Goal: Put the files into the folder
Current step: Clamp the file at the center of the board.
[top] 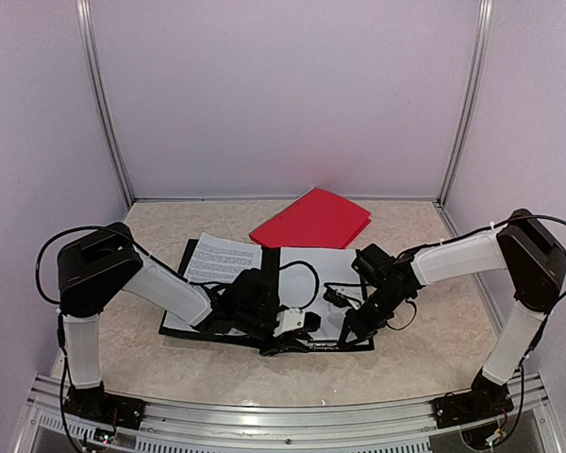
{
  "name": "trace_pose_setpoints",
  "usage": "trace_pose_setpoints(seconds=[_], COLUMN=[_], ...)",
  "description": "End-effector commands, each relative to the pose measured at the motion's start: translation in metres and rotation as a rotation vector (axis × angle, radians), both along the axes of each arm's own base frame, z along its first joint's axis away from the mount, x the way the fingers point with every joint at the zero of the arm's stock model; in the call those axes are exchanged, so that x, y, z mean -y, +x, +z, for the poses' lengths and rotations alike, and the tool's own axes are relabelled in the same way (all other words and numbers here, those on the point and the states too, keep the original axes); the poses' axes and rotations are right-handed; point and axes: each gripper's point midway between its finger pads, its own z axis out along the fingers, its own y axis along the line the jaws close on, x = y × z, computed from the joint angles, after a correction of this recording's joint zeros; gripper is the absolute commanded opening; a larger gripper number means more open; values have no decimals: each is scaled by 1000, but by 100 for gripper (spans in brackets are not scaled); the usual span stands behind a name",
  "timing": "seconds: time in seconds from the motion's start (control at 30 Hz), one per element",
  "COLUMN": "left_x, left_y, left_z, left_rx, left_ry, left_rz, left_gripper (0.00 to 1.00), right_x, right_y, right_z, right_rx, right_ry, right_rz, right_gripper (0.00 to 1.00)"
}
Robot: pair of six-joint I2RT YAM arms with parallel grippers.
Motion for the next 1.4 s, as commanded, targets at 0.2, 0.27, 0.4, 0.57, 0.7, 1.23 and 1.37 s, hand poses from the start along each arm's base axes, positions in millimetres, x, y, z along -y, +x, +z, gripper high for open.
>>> trace_pose_setpoints(seconds=[0.2, 0.27, 0.4, 0.57, 0.7, 1.23, 1.37], left_x=[-6, -6, -6, -6, -6, -6, -6], left_y=[-32, -31, -27, -26, -25, -24, -24], left_z=[-19, -17, -17, -19, -19, -20, -20], left_rx=[-124, -127, -126, -128, -126, -129, -130], left_ry=[70, 68, 71, 77, 79, 86, 87], left_rz=[-76, -70, -55, -50, -47, -43, -43], left_gripper=[5, 5, 5, 5, 5, 5, 5], right_x=[49, 49, 48, 43, 40, 28, 26], right_y=[6, 2, -3, 1, 1, 6, 8], right_z=[-54, -56, -58, -49, -44, -25, -20], right_rx=[73, 68, 57, 73, 76, 108, 118], right_ry=[-276, -274, -271, -257, -249, -235, -230], right_rz=[-73, -68, -63, -63, -61, -54, -57], right_gripper=[0, 0, 0, 0, 0, 0, 0])
